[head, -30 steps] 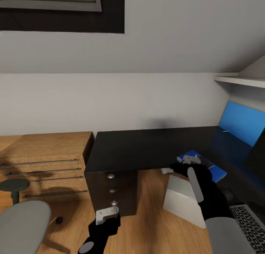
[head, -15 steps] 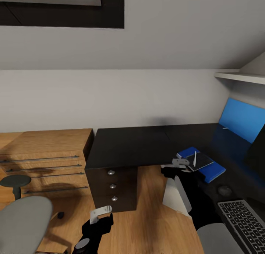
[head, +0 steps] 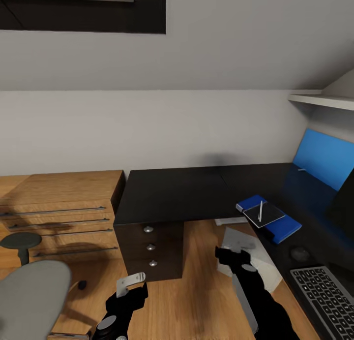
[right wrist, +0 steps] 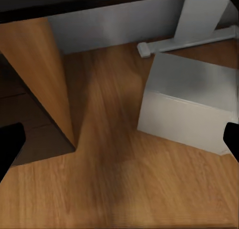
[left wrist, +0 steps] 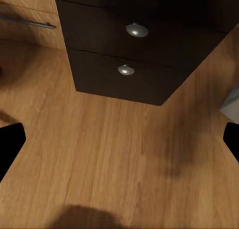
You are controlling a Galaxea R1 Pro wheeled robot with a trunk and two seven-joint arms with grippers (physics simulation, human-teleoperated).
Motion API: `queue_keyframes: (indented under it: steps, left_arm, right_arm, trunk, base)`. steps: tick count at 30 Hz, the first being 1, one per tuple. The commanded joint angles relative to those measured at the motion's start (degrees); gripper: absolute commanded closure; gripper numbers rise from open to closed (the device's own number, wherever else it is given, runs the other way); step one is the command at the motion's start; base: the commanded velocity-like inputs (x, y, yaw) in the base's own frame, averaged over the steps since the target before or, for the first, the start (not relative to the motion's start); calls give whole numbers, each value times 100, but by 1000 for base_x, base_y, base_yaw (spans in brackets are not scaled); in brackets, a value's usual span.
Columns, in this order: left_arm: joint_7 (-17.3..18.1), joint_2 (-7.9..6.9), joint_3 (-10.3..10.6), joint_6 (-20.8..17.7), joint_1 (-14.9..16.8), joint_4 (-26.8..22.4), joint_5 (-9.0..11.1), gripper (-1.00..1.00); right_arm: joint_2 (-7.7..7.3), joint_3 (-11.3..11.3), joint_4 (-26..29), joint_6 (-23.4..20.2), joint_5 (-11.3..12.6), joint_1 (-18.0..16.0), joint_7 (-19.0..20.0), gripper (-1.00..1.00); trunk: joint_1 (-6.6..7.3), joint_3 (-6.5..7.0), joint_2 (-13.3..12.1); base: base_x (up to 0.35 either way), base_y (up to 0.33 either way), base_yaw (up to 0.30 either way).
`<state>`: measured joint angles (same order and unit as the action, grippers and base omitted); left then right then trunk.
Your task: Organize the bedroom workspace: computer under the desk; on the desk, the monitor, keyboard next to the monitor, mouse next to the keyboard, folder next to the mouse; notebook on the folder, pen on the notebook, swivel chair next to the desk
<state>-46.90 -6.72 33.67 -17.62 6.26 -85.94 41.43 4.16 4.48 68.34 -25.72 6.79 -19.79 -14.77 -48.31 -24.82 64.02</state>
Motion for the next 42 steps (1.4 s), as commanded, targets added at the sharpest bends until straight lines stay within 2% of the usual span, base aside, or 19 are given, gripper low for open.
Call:
queue_keyframes:
  steps: [1,4,7,8,11,13,16,18,19,20,23,27,28,30,36,42]
  left_arm:
    - [-41,-5,10,-22,7,-5,25,-100]
    - [-49,-5,10,-17,7,22,32,-100]
    - [-63,-25,16,-2,7,249,52,-100]
    - [-69,-23,49,18,7,847,46,-100]
    - [-68,-11,93,120,7,1414,39,-100]
    - [-50,-5,167,856,7,2294,51,-100]
    - [-42,-26,353,1489,7,2674,72,-100]
    - [-30,-22,520,1743,5,3081,74,-100]
    - [-22,-17,558,1778,3,3185,75,-100]
    - [51,2,777,1887,1,3663,71,-100]
    - [234,10,975,2078,-1,4077,74,-100]
    - [731,44,1033,2162,-2,4530,78,-100]
    - [1229,175,1014,2193,2,5083,73,-100]
    - [1373,224,1007,2236,1,5365,70,-100]
    - [1468,270,1002,2443,2,5575,74,-100]
    - [1616,397,1002,2481,2,5808,71,-100]
  right_arm:
    - [0,14,7,143,25,130,-58,-100]
    - [-4,12,6,514,-120,498,-60,-100]
    - [-9,10,5,878,-376,973,-61,-100]
    - [-11,11,3,1090,-479,1277,-55,-100]
    - [-12,14,-9,1246,-512,1486,-37,-100]
    - [-8,18,-398,1714,-547,1729,-16,-100]
    - [1,114,-1015,2337,-588,1791,-14,-100]
    - [-4,307,-1452,2925,-621,1809,-16,-100]
    - [-4,349,-1537,3067,-624,1811,-18,-100]
    - [4,475,-1903,3589,-633,1818,-31,-100]
    - [8,546,-2337,3836,-649,1820,-20,-100]
    - [6,558,-2700,4202,-656,1821,-16,-100]
    - [0,548,-3386,4703,-666,1811,-17,-100]
    - [3,546,-3772,5061,-663,1790,-21,-100]
    - [19,537,-4527,5365,-635,1694,-25,-100]
    - [29,534,-4812,5401,-628,1581,-26,-100]
  trunk:
    - [22,9,-37]
    - [88,57,-158]
    - [154,108,-278]
    - [176,126,-318]
    - [242,179,-438]
    - [286,215,-518]
    - [352,269,-639]
    - [396,305,-719]
    - [418,323,-759]
    - [440,340,-799]
    - [505,394,-920]
    - [593,466,-1080]
    - [615,484,-1120]
    - [659,520,-1200]
    - [791,628,-1441]
    - [923,730,-1682]
  base:
    - [0,0,0]
    - [0,0,0]
    - [0,0,0]
    - [0,0,0]
    - [0,0,0]
    - [0,0,0]
    - [0,0,0]
    - [0,0,0]
    - [0,0,0]
    - [0,0,0]
    - [0,0,0]
    - [0,0,0]
    - [0,0,146]
    - [0,0,210]
    - [0,0,260]
    - [0,0,276]
